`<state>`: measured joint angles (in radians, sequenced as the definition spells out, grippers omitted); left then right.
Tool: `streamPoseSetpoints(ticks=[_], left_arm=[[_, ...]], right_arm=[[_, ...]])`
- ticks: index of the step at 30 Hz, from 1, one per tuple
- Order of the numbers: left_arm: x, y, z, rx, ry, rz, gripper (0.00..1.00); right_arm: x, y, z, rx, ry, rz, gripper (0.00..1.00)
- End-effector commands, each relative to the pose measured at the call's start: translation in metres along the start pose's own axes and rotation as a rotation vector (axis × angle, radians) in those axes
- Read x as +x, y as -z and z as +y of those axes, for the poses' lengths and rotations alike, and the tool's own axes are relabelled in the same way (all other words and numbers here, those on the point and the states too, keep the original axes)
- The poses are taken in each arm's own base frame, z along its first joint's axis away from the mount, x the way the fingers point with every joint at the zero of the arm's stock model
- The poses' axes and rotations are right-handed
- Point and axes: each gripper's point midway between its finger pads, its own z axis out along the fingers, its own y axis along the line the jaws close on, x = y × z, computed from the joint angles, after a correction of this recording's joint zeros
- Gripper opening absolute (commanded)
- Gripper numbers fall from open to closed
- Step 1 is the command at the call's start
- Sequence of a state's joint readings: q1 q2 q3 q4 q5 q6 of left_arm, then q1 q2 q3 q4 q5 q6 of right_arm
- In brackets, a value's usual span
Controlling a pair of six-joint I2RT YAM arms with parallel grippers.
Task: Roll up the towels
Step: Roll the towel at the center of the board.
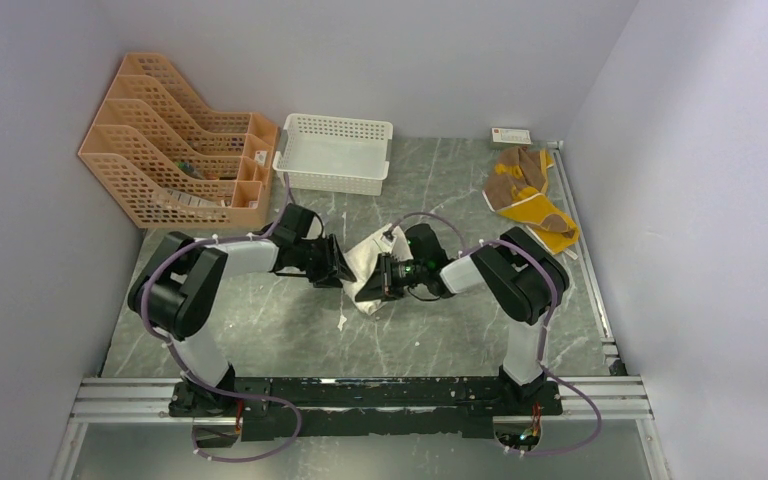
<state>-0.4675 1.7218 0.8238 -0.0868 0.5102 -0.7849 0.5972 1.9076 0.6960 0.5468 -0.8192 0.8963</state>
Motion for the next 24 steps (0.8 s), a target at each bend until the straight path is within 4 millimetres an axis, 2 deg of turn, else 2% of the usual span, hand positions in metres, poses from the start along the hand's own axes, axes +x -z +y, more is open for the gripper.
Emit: streamPoseSetpoints(ticks=[1,4,7,10,11,16,18,20,22,24], left_arm=[[0.006,-0.015,0.008,-0.001,0.010,0.015,0.47],[0.006,-0.020,0.015,-0.034,0.003,0.017,0.38],[0.005,-0.022,0.024,-0.089,-0.019,0.015,0.31],[0.006,-0.022,0.030,-0.120,-0.028,0.016,0.28],[0.006,-0.022,0.031,-0.124,-0.029,0.017,0.27],[0.012,-0.028,0.034,-0.105,-0.019,0.047,0.22],[0.014,-0.029,0.035,-0.105,-0.018,0.057,0.21],[0.015,-0.030,0.036,-0.109,-0.021,0.062,0.20],[0.015,-0.030,0.038,-0.116,-0.022,0.067,0.20],[0.017,-0.031,0.040,-0.121,-0.021,0.074,0.20]], right_arm=[[-0.004,-0.002,-0.006,0.074,0.032,0.012,0.09],[-0.008,-0.001,-0.012,0.182,0.100,0.016,0.17],[-0.017,0.003,-0.015,0.341,0.247,0.012,0.24],[-0.033,0.016,-0.021,0.584,0.430,-0.023,0.29],[-0.042,0.021,-0.016,0.660,0.504,-0.044,0.32],[-0.049,0.049,-0.012,0.866,0.664,-0.085,0.37],[-0.049,0.058,-0.005,0.901,0.710,-0.123,0.42],[-0.052,0.065,0.010,0.923,0.770,-0.180,0.47],[-0.055,0.068,0.025,0.949,0.837,-0.229,0.55],[-0.052,0.065,0.037,0.957,0.900,-0.248,0.57]])
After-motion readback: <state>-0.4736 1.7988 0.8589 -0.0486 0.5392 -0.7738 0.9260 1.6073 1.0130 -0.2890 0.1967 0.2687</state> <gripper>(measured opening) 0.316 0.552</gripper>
